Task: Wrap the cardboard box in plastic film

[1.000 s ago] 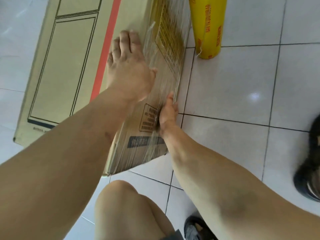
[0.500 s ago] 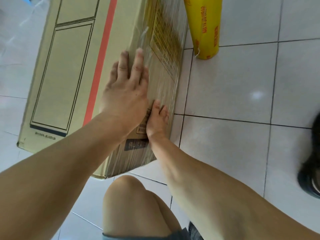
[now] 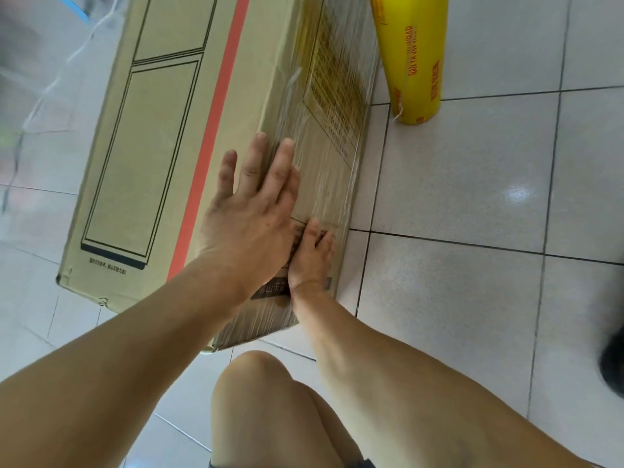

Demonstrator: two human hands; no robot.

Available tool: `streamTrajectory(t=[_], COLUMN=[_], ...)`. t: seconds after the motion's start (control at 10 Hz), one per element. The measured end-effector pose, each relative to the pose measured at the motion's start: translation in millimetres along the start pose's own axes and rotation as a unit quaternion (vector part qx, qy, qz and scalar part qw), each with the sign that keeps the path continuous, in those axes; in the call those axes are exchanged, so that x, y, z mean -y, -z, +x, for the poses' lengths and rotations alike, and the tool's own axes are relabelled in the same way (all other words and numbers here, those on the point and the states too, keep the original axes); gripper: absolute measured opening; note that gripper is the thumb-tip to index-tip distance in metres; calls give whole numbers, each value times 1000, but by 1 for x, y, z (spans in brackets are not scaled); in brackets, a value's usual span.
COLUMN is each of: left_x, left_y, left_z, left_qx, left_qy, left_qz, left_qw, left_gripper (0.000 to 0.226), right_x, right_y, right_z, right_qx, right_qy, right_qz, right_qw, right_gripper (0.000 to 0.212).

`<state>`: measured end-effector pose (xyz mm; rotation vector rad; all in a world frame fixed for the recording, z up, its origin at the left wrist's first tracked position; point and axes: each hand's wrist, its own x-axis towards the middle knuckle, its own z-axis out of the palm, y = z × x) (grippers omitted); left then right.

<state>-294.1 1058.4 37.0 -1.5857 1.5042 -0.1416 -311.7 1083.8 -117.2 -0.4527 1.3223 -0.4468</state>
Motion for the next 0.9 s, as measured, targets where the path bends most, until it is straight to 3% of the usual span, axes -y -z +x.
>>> streamTrajectory(t=[0.1,0.3,0.5,0.6,0.7,0.8,0.9], left_x=[-1,3,-1,7,19,22,16], left_y=[-9,-20,-24,-32,-39,-47,-33], left_z=[-12,-23,-20,-17,-15,-15,-23], left_qx=[-3,3,-5,-49,-209,-288,-342], left_qy=[-13,-16,-33,-43,-77,-74,-7], left_qz=[23,54,55,4,-125,-192,-351], left_qw=[1000,998,998,998,967,935,872], left_gripper=[73,70,71,68,64,57,51], right_x=[-9,-15,-7,-4,20,66,118], right_y=[3,0,-6,-1,3,10,30], right_z=[-1,-11,-8,-4,3,-7,-21], right_qx=[-20,10,0,-25,-39,-26,32], right_qy=[-36,-72,-91,-58,55,179,276], right_qz=[12,1,22,7,-12,-5,56], right_qw=[999,997,996,998,998,983,959], right_gripper=[94,88,120,118,94,67,37])
